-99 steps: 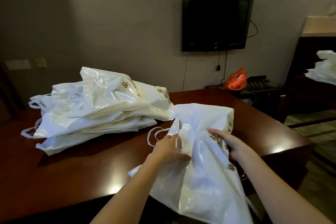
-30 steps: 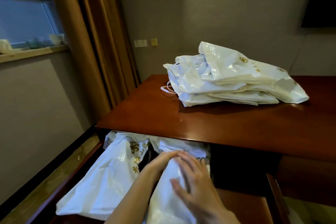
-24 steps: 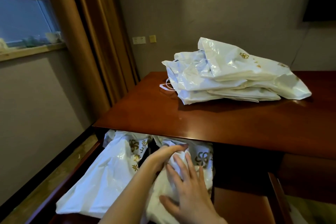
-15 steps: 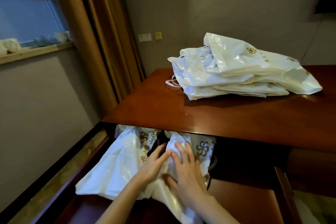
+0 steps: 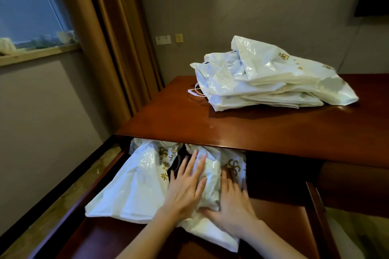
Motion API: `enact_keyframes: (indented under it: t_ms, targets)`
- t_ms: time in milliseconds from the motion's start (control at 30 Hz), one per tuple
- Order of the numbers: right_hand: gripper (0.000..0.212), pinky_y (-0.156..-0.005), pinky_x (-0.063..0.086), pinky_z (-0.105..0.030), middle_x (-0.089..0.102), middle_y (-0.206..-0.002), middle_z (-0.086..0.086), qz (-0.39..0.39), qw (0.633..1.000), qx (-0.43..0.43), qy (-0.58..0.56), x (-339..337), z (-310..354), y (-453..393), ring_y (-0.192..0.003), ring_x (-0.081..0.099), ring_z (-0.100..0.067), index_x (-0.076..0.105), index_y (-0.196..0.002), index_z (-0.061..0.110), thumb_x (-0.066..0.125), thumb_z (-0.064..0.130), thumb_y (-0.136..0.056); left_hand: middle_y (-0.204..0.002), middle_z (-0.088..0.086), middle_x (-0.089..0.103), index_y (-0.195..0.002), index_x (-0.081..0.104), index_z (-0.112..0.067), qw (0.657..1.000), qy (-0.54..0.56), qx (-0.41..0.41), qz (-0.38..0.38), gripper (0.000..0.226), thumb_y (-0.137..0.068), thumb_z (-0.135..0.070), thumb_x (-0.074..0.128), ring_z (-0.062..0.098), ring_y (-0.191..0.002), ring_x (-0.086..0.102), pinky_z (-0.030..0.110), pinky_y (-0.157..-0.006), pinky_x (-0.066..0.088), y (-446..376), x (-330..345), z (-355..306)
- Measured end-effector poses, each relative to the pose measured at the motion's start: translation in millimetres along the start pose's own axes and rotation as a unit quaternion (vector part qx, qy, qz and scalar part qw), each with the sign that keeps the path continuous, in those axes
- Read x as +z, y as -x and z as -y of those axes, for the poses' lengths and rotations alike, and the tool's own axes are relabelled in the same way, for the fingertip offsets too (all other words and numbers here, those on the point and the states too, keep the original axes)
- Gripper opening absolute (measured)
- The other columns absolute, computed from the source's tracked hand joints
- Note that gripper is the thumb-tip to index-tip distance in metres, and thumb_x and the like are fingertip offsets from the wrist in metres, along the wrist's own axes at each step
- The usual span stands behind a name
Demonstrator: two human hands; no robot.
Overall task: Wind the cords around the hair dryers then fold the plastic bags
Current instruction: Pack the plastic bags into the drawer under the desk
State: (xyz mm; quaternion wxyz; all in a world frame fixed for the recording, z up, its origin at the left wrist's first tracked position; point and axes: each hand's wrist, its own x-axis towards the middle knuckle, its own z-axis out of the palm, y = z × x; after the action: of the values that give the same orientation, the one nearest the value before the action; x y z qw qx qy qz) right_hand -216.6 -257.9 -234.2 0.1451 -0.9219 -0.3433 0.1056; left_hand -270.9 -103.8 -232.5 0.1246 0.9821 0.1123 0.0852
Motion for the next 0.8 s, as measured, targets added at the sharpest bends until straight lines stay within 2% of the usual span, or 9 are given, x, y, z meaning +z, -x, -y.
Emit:
enact_keyframes:
  t_ms: [100, 233, 333, 400, 467, 533, 600, 667, 800]
  targets:
    - [0.113, -0.118, 0.001, -0.046, -0.005, -0.162, -0.006, 0.005, 1.000, -0.021, 0.004, -3.0, 0.3, -5.2, -0.148, 0.006, -0.024, -0.011, -0.152, 0.014, 0.035, 0.083, -0.076, -0.154, -0.024, -0.031, -0.139, -0.029, -0.054, 0.999, -0.009, 0.052, 0.013, 0.064, -0.085, -0.071, 0.000, 0.003, -0.144, -0.028, 0.047, -0.116, -0.011, -0.1, -4.3, -9.4]
    - [0.114, -0.118, 0.004, -0.048, -0.002, -0.162, -0.008, 0.034, 0.999, -0.022, -0.009, -14.1, -1.3, -7.5, -0.148, 0.005, -0.026, -0.009, -0.152, 0.011, 0.048, 0.074, -0.076, -0.155, -0.021, -0.029, -0.139, -0.028, -0.048, 0.999, -0.011, 0.035, 0.027, 0.064, -0.084, -0.069, -0.005, 0.000, -0.144, -0.026, 0.050, -0.120, -0.004, 0.5, 2.6, -9.2]
    - [0.114, -0.118, -0.003, -0.051, -0.007, -0.161, -0.009, 0.006, 0.999, -0.049, 0.004, -26.9, 3.8, -9.4, -0.148, -0.005, -0.028, -0.017, -0.151, 0.010, 0.055, 0.062, -0.077, -0.159, -0.019, -0.021, -0.144, -0.022, -0.044, 0.999, 0.004, 0.026, 0.035, 0.068, -0.084, -0.070, -0.003, -0.002, -0.145, -0.022, 0.050, -0.122, 0.000, -1.1, 6.3, -5.3]
    - [0.117, -0.119, 0.005, -0.051, -0.008, -0.161, -0.008, 0.010, 0.998, -0.066, -0.011, -30.4, 8.1, -9.1, -0.148, 0.001, -0.030, -0.023, -0.149, 0.017, 0.060, 0.055, -0.076, -0.161, -0.018, -0.016, -0.149, -0.017, -0.041, 0.997, 0.044, 0.027, 0.052, 0.067, -0.093, -0.068, 0.008, -0.002, -0.146, -0.018, 0.049, -0.122, 0.001, -1.7, 3.6, -4.4]
    - [0.124, -0.117, 0.019, -0.048, 0.000, -0.161, -0.008, 0.032, 0.997, -0.059, -0.037, -27.3, 7.6, -8.7, -0.145, 0.016, -0.032, -0.027, -0.147, 0.021, 0.066, 0.057, -0.074, -0.163, -0.017, -0.009, -0.152, -0.011, -0.039, 0.988, 0.136, 0.011, 0.067, 0.064, -0.101, -0.058, 0.023, -0.001, -0.148, -0.011, 0.048, -0.122, -0.001, 0.3, -3.4, -4.9]
    - [0.129, -0.116, 0.020, -0.044, 0.003, -0.161, -0.010, 0.040, 0.997, -0.046, -0.036, -22.3, 4.2, -10.5, -0.144, 0.021, -0.030, -0.026, -0.148, 0.016, 0.063, 0.069, -0.072, -0.162, -0.017, -0.005, -0.153, -0.008, -0.038, 0.981, 0.181, -0.019, 0.064, 0.064, -0.102, -0.054, 0.026, 0.000, -0.148, -0.006, 0.047, -0.122, -0.005, 3.4, -8.8, -5.5]
    - [0.130, -0.117, 0.017, -0.042, 0.003, -0.161, -0.012, 0.048, 0.998, -0.026, -0.019, -20.4, 0.6, -13.6, -0.145, 0.020, -0.028, -0.017, -0.150, 0.007, 0.057, 0.078, -0.070, -0.161, -0.017, -0.011, -0.151, -0.011, -0.040, 0.990, 0.124, -0.041, 0.056, 0.065, -0.099, -0.063, 0.021, 0.003, -0.149, -0.009, 0.049, -0.122, -0.005, 5.0, -4.2, -3.8]
    - [0.129, -0.117, 0.016, -0.043, 0.003, -0.161, -0.012, 0.066, 0.998, -0.024, -0.004, -23.9, 0.6, -15.4, -0.145, 0.019, -0.028, -0.011, -0.151, 0.003, 0.056, 0.078, -0.070, -0.162, -0.015, -0.015, -0.145, -0.018, -0.045, 0.990, 0.108, -0.056, 0.076, 0.070, -0.090, -0.074, 0.013, 0.008, -0.150, -0.010, 0.051, -0.122, 0.002, 5.1, 0.7, -1.2]
    - [0.121, -0.117, 0.016, -0.051, -0.012, -0.161, -0.006, 0.056, 0.996, -0.058, -0.035, -36.7, 7.0, -17.5, -0.148, 0.002, -0.030, -0.019, -0.150, 0.015, 0.062, 0.064, -0.075, -0.164, -0.006, -0.007, -0.148, -0.017, -0.041, 0.985, 0.124, -0.053, 0.105, 0.061, -0.101, -0.057, 0.019, 0.018, -0.152, -0.003, 0.039, -0.121, -0.003, 4.4, -5.6, -4.2]
